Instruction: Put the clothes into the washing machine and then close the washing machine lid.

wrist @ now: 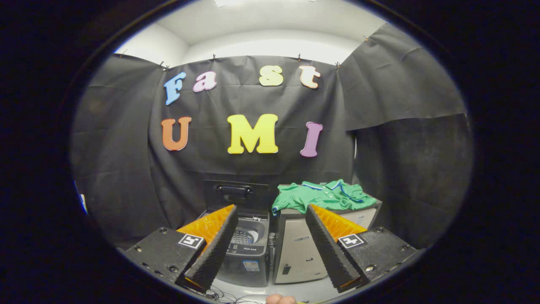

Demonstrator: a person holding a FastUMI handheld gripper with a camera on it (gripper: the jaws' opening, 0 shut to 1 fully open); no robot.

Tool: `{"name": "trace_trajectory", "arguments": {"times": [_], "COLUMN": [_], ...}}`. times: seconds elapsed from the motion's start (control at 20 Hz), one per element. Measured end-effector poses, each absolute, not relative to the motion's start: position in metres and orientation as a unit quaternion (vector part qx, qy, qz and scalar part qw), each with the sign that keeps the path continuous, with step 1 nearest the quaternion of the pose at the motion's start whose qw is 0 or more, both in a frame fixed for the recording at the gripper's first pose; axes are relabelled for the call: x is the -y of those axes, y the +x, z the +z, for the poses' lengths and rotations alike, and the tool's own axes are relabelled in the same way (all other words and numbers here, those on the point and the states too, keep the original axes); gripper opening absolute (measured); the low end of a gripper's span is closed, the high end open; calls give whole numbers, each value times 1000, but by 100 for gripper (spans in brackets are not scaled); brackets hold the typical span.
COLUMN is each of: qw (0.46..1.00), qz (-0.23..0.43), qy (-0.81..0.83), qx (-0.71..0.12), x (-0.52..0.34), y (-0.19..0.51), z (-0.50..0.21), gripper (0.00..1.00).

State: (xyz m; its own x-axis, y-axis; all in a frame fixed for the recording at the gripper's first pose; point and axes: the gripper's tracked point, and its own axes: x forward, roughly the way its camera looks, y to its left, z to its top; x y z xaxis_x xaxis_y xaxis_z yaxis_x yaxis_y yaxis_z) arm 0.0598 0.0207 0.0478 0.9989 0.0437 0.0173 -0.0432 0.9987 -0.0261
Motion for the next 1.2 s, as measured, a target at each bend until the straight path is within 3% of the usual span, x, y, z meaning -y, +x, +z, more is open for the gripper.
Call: {"name": "trace_trajectory", "arguments": {"times": [0.65, 1.2], "qw": [999, 983], "qz": [-13, -18], "qy": [-31, -6], "qx": [-15, -181], "x": [101, 169], "y": [265, 386], "z": [114, 61], "gripper": [100, 100]}}
